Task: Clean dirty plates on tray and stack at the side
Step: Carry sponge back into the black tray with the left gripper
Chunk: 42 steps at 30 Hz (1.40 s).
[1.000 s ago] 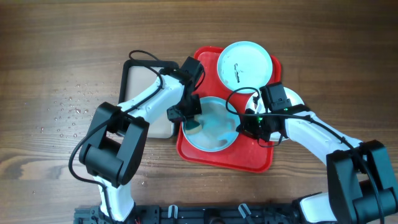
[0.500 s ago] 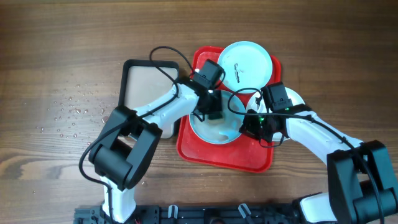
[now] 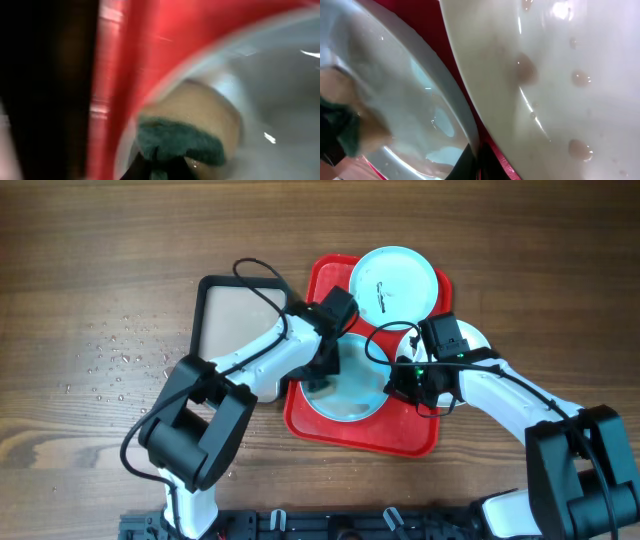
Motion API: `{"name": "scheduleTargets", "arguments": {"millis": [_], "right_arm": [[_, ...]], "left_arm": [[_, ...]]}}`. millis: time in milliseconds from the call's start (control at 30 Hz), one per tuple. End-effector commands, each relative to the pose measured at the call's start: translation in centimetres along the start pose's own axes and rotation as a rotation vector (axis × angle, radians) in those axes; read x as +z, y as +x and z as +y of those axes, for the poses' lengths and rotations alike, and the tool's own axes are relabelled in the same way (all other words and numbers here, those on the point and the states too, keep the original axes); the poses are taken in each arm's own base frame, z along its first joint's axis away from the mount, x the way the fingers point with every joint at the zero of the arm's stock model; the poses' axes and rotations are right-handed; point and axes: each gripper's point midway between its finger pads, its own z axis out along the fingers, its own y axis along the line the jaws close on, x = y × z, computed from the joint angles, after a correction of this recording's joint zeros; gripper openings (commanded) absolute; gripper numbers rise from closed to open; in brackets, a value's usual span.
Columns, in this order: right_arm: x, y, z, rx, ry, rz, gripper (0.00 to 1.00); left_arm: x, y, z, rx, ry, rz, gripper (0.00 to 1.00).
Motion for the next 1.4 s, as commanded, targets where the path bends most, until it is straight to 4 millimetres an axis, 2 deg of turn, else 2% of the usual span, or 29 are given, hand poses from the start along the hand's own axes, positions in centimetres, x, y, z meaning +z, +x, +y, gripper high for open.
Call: {"name": "scheduleTargets", "arguments": {"millis": [0,100,167,200,267,333,400,500,567,667,700,800,833,900,933,1033,1167,1333,1367], "right_arm": [[0.2,-0.4,-1.1,0.010,0.049,-0.017,0.04],[0.2,-0.4,-1.1,0.010,0.049,-0.017,0.04],[0.2,-0.3,-1.1,0.011,0.049,-0.016,0.04],[0.2,-0.3,-1.1,0.012,0.050,-0.015,0.04],[0.2,-0.2,-1.2,0.012,0.053,-0.012,0.05],[0.2,-0.3,-1.1,-0.034,0.052,-0.014,0.04],[0.2,-0.6,-1.0,-0.126,0.047,-0.025,0.04],[0.1,-1.2,-0.4,-0.227,0.031,-0.048,0.04],[-1.2,-1.3,0.5,-0.229,0.037,-0.042,0.04],[-5.3,-2.5,2.0,-0.272,0.123,-0.144,0.04],[-7.8,-3.1,2.7,-0.295,0.186,-0.223,0.04],[-12.4,-3.9,4.0,-0.344,0.334,-0.408,0.04],[-13.6,-3.9,4.3,-0.376,0.389,-0.464,0.04],[-14.6,-3.7,4.6,-0.417,0.474,-0.521,0.04],[-15.2,-3.5,4.7,-0.425,0.537,-0.577,0.04],[-16.3,-3.1,4.9,-0.473,0.643,-0.672,0.04],[-17.4,-2.3,6.3,-0.590,0.739,-0.784,0.04],[-19.4,-0.7,9.5,-0.850,0.885,-0.936,0.04],[-19.5,-0.3,10.1,-0.892,0.896,-0.950,0.04]], "left_arm": [[-0.2,-2.3,5.7,-0.049,-0.263,-0.155,0.04],[-2.7,-2.8,5.3,-0.121,-0.237,-0.173,0.04],[-5.7,-3.5,4.2,-0.149,-0.164,-0.184,0.04],[-8.2,-3.9,3.3,-0.166,-0.084,-0.192,0.04],[-10.9,-4.3,3.2,-0.194,-0.001,-0.215,0.04],[-13.5,-4.9,5.1,-0.241,0.041,-0.254,0.04],[-14.6,-5.8,7.5,-0.249,0.038,-0.278,0.04],[-14.2,-7.2,10.9,-0.271,0.013,-0.268,0.04],[-12.6,-7.5,11.8,-0.236,0.059,-0.215,0.04],[-9.8,-7.2,12.3,-0.204,0.150,-0.157,0.04],[-8.8,-7.1,12.6,-0.215,0.167,-0.147,0.04],[-6.9,-6.8,13.5,-0.244,0.175,-0.141,0.04],[-6.8,-6.8,13.7,-0.250,0.175,-0.141,0.07],[-6.8,-6.8,13.5,-0.251,0.184,-0.138,0.21],[-6.8,-6.7,13.4,-0.250,0.191,-0.134,0.24],[-6.9,-6.6,13.1,-0.248,0.208,-0.126,0.25],[-6.9,-6.5,12.9,-0.247,0.219,-0.121,0.26],[-8.0,-6.5,12.2,-0.241,0.274,-0.133,0.26],[-8.5,-6.5,12.2,-0.240,0.278,-0.146,0.29]]}}
